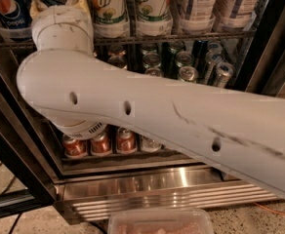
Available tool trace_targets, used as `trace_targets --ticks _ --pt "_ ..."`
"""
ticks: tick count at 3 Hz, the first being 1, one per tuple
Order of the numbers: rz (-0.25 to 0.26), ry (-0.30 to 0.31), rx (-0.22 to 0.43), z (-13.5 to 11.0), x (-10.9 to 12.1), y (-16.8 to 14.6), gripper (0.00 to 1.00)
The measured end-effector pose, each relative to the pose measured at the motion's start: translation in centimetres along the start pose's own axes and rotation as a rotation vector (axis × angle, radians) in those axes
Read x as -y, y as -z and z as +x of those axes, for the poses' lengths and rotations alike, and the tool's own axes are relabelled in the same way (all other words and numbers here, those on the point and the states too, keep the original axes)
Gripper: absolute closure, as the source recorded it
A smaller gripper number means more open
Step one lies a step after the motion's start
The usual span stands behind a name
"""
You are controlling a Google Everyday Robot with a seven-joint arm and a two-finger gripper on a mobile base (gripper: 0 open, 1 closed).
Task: Pick pepsi can from top shelf of fridge
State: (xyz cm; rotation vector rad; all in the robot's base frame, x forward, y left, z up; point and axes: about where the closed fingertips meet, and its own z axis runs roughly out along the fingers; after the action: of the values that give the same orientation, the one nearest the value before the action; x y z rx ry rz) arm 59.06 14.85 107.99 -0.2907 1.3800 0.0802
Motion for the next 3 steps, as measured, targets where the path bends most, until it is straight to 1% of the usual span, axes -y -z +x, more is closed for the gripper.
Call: trace_targets --ticks 2,3 --pt "0.000 -0.005 -0.002 0.02 0.08 -0.02 1.00" --pt "-0.001 -0.004 -0.001 -0.09 0.05 0.01 1.00"
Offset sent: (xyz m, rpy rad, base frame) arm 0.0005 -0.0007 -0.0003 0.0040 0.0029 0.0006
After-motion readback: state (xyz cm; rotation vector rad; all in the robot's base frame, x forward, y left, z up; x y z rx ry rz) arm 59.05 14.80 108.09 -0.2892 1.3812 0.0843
